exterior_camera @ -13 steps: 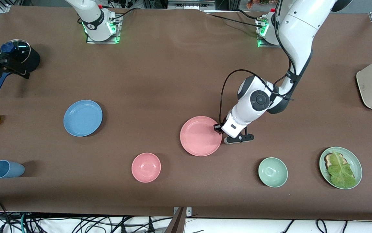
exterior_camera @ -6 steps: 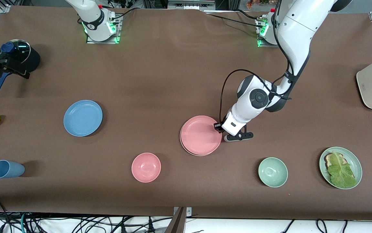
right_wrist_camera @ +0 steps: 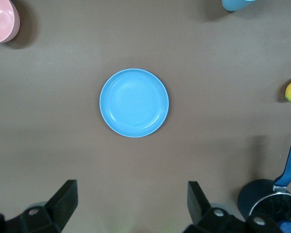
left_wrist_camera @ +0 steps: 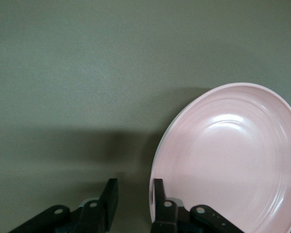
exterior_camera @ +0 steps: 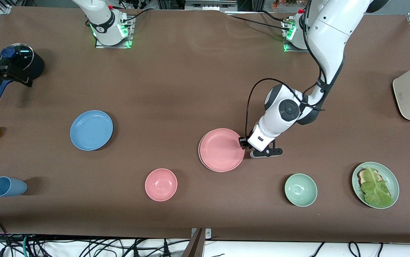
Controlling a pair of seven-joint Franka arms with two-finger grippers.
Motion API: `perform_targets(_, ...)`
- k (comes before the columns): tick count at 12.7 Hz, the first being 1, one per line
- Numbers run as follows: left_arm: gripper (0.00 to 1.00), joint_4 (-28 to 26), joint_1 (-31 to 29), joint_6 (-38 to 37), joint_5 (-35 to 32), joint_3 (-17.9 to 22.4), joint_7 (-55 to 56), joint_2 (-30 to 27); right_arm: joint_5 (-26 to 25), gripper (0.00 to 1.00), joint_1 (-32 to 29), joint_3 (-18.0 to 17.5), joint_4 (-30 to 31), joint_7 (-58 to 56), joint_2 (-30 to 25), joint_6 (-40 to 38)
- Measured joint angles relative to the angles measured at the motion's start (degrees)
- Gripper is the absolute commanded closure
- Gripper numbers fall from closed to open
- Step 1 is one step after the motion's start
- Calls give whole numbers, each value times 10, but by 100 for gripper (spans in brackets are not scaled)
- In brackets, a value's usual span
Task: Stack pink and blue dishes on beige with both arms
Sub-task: 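Open the left gripper and release the pink plate, then withdraw the left gripper while the right gripper grasps the blue plate rim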
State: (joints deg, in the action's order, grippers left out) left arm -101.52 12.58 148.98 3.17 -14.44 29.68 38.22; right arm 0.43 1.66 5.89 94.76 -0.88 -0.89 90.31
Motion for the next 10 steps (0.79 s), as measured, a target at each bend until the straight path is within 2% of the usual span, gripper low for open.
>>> perform_targets(3, 19, 2, -2, 2, 0, 1, -5, -2, 0, 0, 0, 1, 0, 0, 0, 0)
perform_targets(4, 14, 5, -4, -1, 0, 1, -7, -6, 0, 0, 0, 1, 0, 0, 0, 0)
perform_targets(5, 4, 9, -7, -15, 0, 1, -9, -13, 0, 0, 0, 2, 0, 0, 1, 0)
perform_targets(6, 1, 16, -11, -43, 0, 1, -9, -24, 0, 0, 0, 6, 0, 0, 2, 0)
perform_targets(10, 1, 61, -29, -197, 0, 2, -30, -83, 0, 0, -1, 17, 6, 0, 36, 2)
